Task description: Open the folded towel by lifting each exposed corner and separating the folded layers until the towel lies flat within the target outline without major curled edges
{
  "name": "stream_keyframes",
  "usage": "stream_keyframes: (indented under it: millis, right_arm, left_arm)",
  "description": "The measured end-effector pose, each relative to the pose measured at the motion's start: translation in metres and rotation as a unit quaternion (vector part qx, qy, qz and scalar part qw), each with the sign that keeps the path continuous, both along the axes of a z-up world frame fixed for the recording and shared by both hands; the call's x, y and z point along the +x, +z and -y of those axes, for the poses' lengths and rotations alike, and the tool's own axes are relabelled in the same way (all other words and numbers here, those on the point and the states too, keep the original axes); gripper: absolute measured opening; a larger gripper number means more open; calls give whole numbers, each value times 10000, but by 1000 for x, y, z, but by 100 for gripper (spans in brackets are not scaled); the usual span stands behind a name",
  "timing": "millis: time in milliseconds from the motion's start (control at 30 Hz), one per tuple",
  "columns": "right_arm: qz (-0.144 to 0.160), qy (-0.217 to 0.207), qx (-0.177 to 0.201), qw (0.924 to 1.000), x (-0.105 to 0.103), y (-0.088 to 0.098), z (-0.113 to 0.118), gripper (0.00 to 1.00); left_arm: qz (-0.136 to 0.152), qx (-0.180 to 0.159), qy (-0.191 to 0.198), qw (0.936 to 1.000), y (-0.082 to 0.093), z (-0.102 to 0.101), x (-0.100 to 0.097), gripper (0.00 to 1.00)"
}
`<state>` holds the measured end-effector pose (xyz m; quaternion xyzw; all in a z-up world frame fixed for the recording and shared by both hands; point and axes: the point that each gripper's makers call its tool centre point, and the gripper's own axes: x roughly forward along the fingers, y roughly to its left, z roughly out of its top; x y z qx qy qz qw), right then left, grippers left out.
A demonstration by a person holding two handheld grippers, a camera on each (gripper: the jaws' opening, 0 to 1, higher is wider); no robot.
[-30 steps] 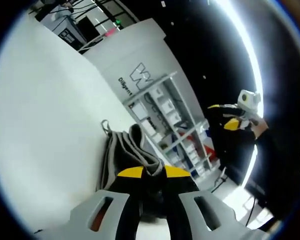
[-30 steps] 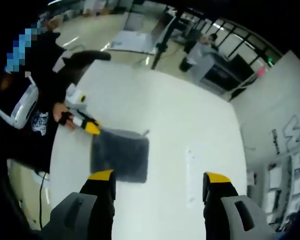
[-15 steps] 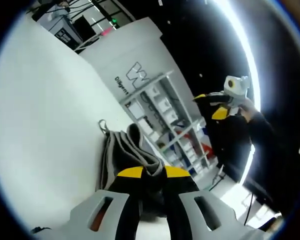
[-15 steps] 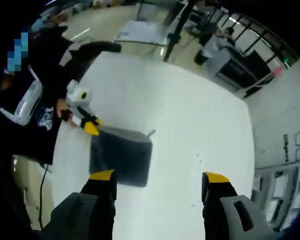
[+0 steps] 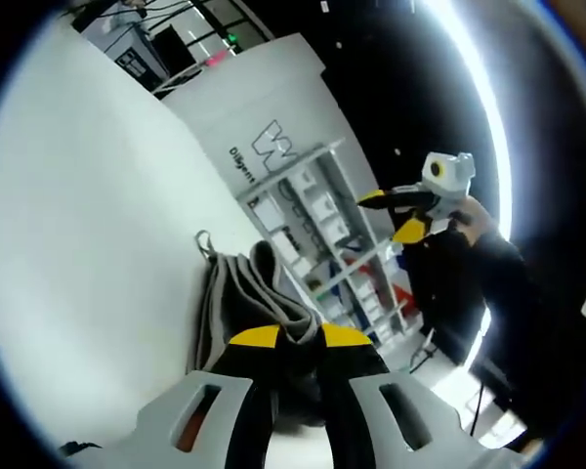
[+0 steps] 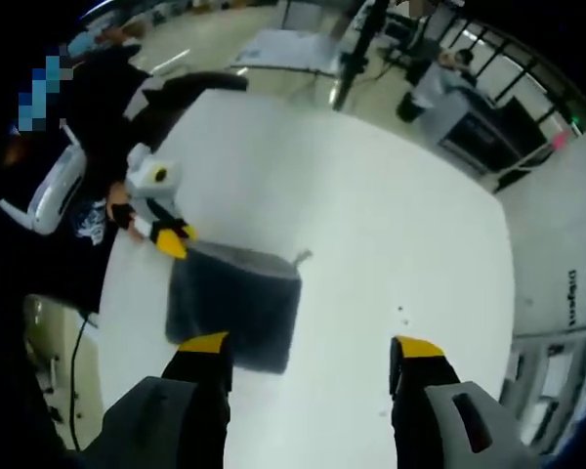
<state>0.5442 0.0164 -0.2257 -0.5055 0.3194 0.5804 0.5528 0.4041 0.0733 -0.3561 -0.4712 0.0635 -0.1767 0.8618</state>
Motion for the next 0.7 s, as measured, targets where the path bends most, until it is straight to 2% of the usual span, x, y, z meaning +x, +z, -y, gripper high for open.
stream_keyframes:
  millis: [167, 533, 700]
  right_arm:
    - [-306, 120, 17, 9995, -5, -20, -7, 59]
    - [-437, 188, -81, 9988, 0, -42, -18, 57]
    - [-504, 183, 58, 9985, 1, -44, -27, 57]
  left_arm:
    - [111, 135, 47, 9998, 2, -1, 0, 12]
    - [172, 54, 40, 9998, 3, -2, 0, 12]
    - [163, 40, 11, 9999, 2, -2, -1, 12]
